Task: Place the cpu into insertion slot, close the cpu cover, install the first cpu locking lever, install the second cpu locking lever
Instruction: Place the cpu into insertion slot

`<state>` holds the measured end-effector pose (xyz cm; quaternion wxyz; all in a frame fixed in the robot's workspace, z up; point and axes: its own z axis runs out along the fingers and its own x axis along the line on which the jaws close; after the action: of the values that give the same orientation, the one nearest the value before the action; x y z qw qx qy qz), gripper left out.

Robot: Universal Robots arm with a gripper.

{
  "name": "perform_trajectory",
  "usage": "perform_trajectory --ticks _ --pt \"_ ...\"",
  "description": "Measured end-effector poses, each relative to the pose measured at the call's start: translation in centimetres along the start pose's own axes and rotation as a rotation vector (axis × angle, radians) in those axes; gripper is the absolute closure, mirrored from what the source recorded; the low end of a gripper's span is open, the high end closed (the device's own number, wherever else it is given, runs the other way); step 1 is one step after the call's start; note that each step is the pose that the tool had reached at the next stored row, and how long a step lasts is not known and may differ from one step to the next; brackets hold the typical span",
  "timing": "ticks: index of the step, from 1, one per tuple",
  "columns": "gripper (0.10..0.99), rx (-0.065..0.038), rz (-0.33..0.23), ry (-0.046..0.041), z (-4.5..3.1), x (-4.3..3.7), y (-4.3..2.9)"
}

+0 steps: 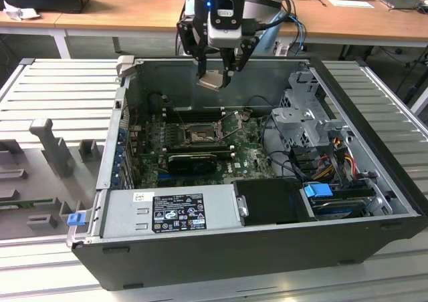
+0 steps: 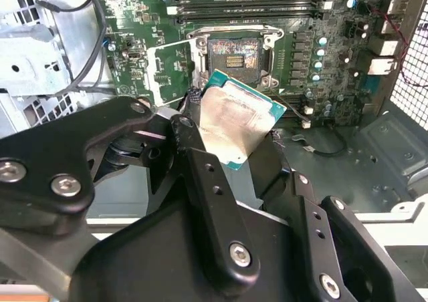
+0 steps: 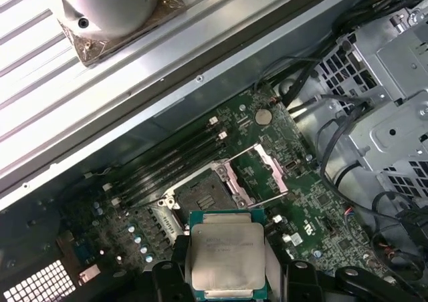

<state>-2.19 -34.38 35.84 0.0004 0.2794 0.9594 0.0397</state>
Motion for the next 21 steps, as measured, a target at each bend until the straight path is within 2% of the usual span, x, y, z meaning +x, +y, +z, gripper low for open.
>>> perform_trajectory --ticks 6,12,21 --pt "0.557 -0.001 0.039 -0.0030 0.04 0.00 0.00" --pt "0.557 -0.002 0.106 -0.0082 0.20 0.18 -0.13" --pt "0.557 -0.003 0.152 -0.0117 0.33 0.33 -0.24"
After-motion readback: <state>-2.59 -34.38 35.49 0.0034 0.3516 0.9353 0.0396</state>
